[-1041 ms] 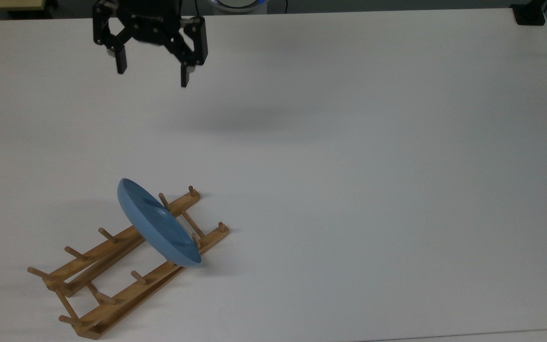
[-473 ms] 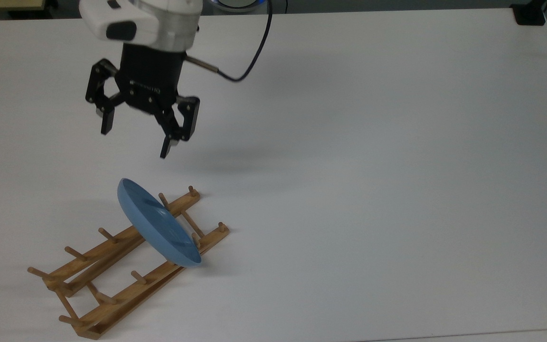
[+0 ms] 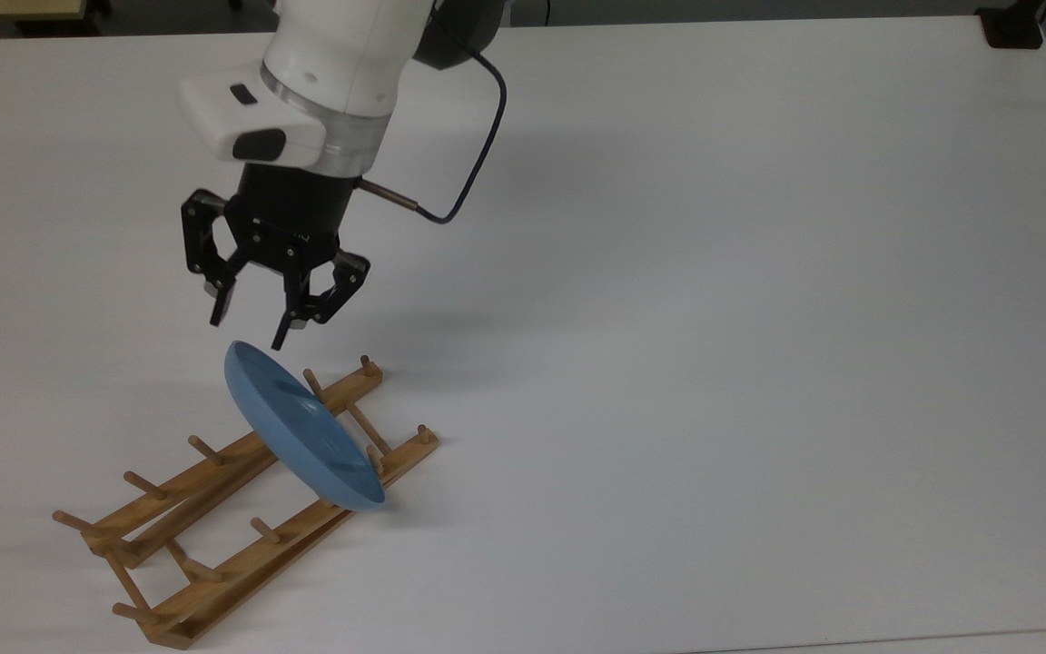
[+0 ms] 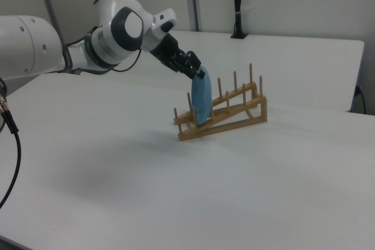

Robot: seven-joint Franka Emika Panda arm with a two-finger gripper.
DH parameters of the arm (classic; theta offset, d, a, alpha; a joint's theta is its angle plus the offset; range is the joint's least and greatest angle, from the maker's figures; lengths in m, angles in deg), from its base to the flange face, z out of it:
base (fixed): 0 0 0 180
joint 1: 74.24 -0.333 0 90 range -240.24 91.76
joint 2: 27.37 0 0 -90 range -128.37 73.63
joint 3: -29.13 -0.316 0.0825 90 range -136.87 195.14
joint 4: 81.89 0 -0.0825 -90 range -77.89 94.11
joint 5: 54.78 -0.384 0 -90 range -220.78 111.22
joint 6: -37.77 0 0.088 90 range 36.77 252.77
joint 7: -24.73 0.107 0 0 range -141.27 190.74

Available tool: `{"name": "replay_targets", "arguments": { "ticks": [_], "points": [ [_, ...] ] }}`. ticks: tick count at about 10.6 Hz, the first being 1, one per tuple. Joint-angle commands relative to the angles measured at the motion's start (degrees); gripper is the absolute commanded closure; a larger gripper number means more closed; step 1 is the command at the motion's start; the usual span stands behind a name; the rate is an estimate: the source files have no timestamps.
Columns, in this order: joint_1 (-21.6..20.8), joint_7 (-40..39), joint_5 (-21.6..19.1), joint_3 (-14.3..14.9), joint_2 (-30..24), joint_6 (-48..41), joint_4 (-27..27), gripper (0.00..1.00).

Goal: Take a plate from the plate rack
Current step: 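Lower the open gripper toward the rim of the blue plate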

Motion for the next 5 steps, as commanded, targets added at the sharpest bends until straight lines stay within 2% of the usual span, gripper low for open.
{"name": "replay_targets", "arguments": {
  "ticks": [1, 2, 5],
  "points": [
    [-0.1, 0.9, 3.3, 0.6, 2.2, 1.3, -0.8, 0.55],
    [0.0, 0.9, 3.8, 0.7, 2.5, 2.2, -0.8, 0.59],
    [-0.1, 0.9, 4.1, 1.9, 3.6, 3.3, -0.9, 0.59]
  ]
}}
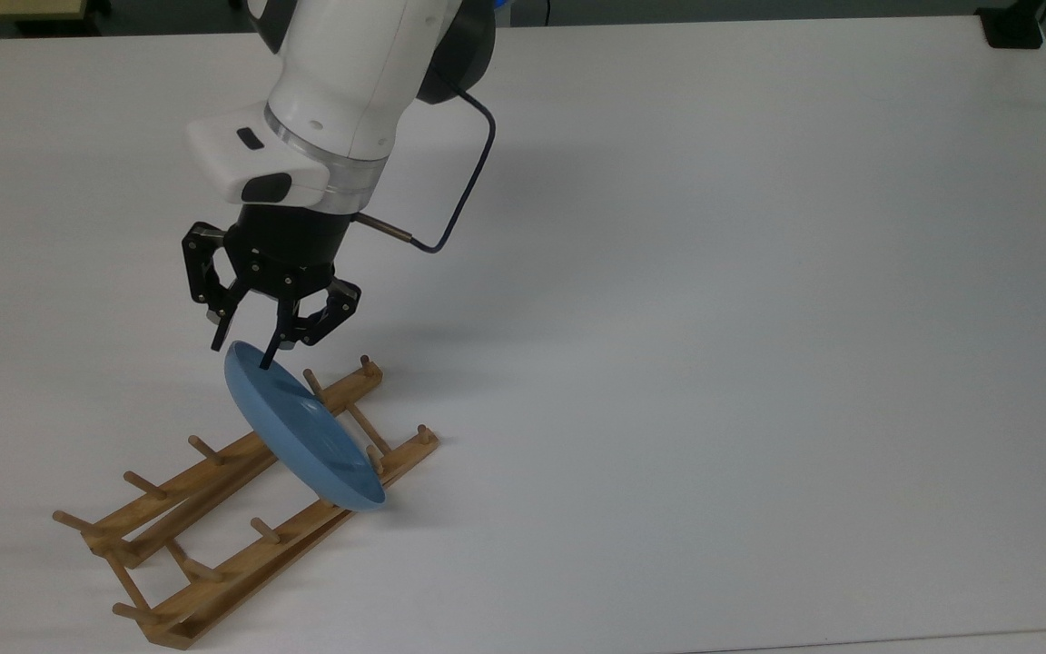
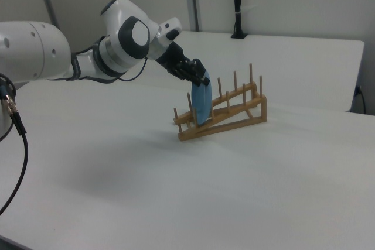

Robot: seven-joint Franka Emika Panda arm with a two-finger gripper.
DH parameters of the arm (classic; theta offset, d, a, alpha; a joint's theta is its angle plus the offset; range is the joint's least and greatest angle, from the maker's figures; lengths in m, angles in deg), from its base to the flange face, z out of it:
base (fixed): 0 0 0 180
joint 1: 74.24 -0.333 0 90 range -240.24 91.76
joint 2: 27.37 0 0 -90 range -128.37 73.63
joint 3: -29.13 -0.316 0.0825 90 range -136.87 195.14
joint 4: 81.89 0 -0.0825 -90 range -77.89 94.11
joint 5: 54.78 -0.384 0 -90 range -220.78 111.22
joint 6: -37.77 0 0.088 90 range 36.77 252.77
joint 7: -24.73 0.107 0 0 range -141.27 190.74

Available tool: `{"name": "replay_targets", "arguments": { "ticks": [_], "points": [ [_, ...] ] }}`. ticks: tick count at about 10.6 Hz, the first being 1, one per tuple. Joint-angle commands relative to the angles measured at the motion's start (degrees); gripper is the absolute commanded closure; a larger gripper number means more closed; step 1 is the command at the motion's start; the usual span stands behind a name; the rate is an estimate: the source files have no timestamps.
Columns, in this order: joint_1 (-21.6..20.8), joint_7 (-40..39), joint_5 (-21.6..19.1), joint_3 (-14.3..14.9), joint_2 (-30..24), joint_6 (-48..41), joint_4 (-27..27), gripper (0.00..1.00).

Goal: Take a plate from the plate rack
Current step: 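Close the gripper on the blue plate's rim, then lift the blue plate up and out of the wooden rack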

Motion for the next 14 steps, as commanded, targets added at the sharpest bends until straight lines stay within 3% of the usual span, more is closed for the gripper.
{"name": "replay_targets", "arguments": {
  "ticks": [1, 7, 14],
  "points": [
    [-0.3, 0.9, 1.8, 1.3, 1.6, 1.7, -0.7, 0.59],
    [-0.2, 0.2, 2.0, 1.7, 1.7, 2.1, -1.7, 1.0],
    [0.3, -1.7, 1.5, 3.4, -4.3, 1.9, -2.3, 1.0]
  ]
}}
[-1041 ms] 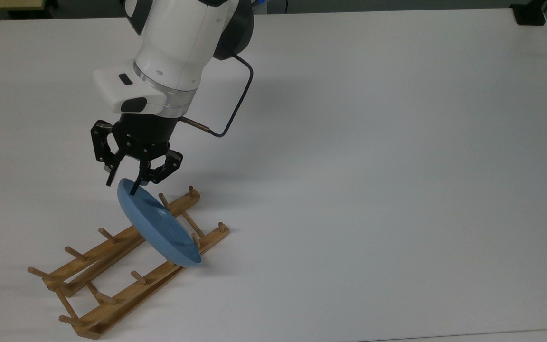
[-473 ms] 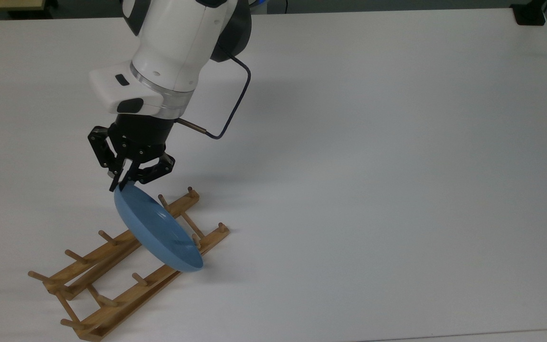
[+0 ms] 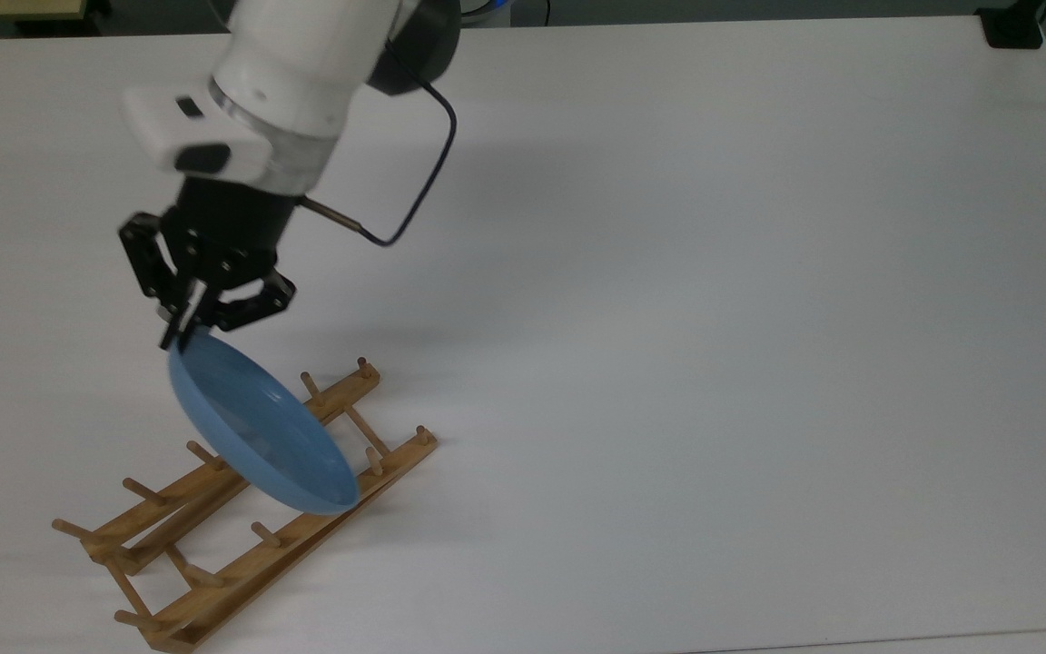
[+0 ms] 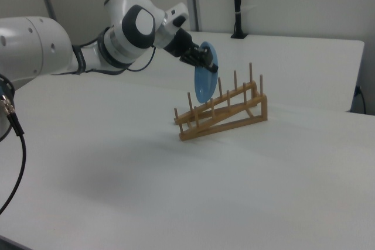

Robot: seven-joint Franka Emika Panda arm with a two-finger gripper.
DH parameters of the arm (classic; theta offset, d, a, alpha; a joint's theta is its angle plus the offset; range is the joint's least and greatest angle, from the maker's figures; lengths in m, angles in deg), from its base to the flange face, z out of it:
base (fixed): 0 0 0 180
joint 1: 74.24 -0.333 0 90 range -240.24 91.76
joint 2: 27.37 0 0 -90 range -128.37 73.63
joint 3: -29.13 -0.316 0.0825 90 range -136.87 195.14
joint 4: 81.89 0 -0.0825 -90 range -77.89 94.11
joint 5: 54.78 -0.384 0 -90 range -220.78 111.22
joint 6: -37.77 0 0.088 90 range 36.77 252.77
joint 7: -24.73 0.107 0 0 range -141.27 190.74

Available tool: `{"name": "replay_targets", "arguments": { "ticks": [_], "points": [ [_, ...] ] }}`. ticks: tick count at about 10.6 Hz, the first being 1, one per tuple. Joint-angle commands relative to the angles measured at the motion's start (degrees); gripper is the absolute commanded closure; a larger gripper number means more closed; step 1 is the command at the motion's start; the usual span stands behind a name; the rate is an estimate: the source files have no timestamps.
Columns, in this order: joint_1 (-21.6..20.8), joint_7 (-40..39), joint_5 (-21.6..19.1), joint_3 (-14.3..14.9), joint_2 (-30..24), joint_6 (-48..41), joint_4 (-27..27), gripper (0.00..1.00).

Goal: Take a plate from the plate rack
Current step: 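Lift the blue plate up and out of the wooden rack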

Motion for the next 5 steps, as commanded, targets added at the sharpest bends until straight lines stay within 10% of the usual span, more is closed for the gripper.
{"name": "replay_targets", "arguments": {
  "ticks": [1, 5],
  "points": [
    [0.1, -1.1, -0.2, 0.9, -5.5, 1.3, 1.6, 1.0],
    [-0.2, -1.1, -13.6, 0.8, -7.9, -1.3, 2.0, 1.0]
  ]
}}
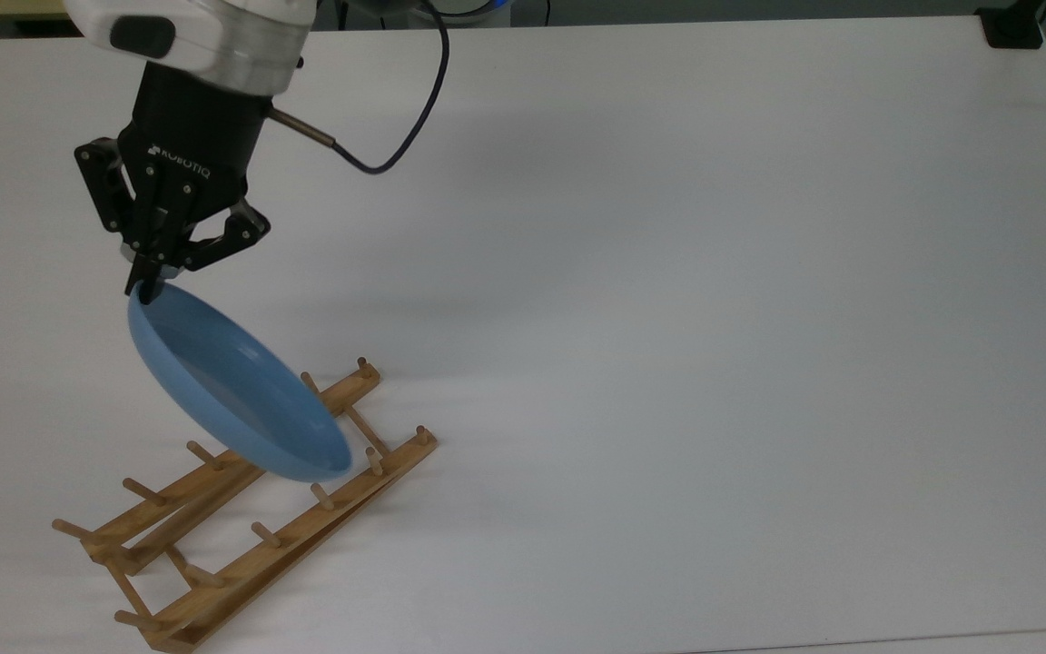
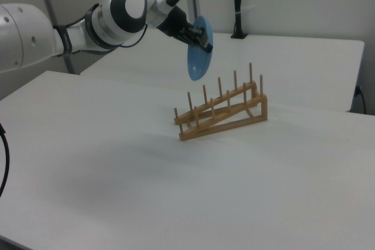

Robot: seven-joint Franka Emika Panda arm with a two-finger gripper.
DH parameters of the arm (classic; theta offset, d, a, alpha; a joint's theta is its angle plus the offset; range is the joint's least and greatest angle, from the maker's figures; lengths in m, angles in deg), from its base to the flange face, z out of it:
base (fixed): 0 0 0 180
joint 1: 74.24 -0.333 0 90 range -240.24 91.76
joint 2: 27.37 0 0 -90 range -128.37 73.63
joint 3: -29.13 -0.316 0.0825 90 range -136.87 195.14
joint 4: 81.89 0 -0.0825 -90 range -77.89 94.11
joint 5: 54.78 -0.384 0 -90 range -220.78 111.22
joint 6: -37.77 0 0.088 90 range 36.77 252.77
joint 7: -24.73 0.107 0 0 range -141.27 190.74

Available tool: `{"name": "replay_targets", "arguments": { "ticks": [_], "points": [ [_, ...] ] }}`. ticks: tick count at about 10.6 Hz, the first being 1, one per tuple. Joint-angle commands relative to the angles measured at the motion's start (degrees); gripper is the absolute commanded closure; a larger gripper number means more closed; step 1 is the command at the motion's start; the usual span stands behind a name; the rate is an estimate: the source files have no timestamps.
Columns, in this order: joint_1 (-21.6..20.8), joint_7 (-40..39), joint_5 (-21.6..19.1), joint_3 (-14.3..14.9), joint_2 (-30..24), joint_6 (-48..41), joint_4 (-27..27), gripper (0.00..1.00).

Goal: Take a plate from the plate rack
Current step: 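Lift the blue plate up and out of the wooden rack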

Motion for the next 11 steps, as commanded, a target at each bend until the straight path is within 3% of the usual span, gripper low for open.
{"name": "replay_targets", "arguments": {
  "ticks": [1, 3, 5, 7, 11],
  "points": [
    [-0.8, -0.8, -8.7, 0.1, -3.0, -3.6, 2.2, 1.0],
    [-1.3, -4.0, -15.1, -0.4, -4.2, -9.7, 2.5, 1.0],
    [-1.3, -12.7, -24.9, -1.4, -5.5, -17.0, 3.6, 1.0],
    [-2.1, -20.7, -26.8, -2.4, -6.1, -26.1, 4.8, 1.0],
    [-2.3, -34.7, -26.8, -4.6, -4.7, -35.9, 9.5, 1.0]
  ]
}}
